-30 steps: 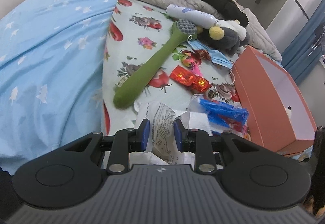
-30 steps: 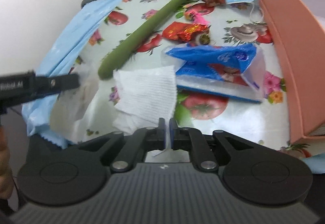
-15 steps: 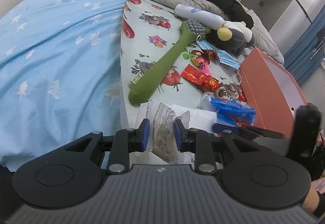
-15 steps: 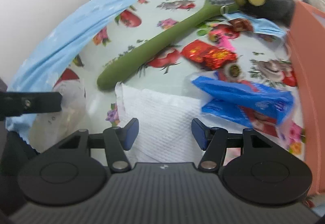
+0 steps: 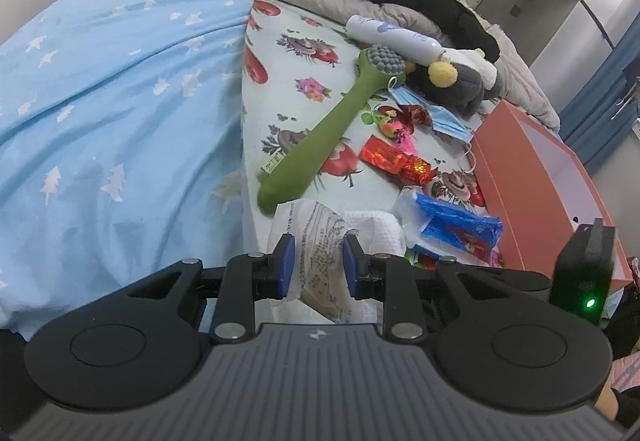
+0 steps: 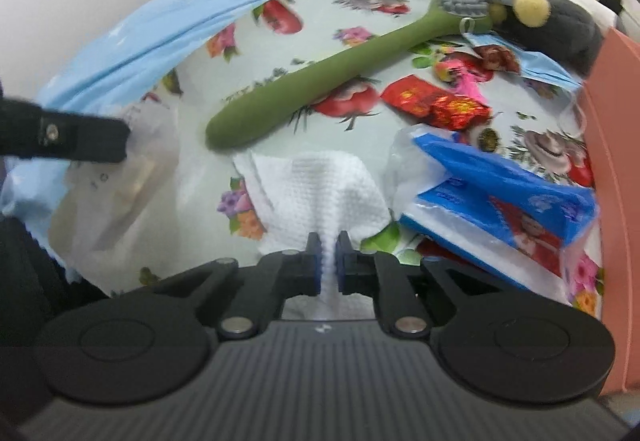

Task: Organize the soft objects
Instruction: 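Carry the tissue with the right tool while the left carries the receipt over the box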

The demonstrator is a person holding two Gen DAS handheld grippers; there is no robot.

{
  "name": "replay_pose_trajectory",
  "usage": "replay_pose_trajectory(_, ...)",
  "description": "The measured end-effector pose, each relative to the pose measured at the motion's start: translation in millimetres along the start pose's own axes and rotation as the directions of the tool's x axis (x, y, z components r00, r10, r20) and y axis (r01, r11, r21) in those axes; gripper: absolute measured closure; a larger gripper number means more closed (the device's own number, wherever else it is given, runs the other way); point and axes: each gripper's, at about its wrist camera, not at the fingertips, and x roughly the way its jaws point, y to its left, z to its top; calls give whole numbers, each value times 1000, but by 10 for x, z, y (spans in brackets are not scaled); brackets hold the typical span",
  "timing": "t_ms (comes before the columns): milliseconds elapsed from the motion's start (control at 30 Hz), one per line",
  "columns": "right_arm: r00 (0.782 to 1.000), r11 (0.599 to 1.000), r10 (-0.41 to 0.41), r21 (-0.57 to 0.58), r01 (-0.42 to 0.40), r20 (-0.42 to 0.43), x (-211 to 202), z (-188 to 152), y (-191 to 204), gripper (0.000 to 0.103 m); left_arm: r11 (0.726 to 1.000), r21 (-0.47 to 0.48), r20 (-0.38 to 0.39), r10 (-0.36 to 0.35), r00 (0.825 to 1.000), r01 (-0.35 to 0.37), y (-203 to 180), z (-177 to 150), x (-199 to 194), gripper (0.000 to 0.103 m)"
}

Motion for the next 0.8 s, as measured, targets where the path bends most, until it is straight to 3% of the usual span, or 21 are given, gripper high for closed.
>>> replay_pose_trajectory(533,977,971,-38,237,-13,210,-1454,126,-426,92,991,81,95,-117,989,109,-581,126,-533,72)
replay_pose_trajectory(800,958,961,-120,274,45,262,-2023,-18,-661,92,959,159,60,-248,967,236,-1202,96,-539,72)
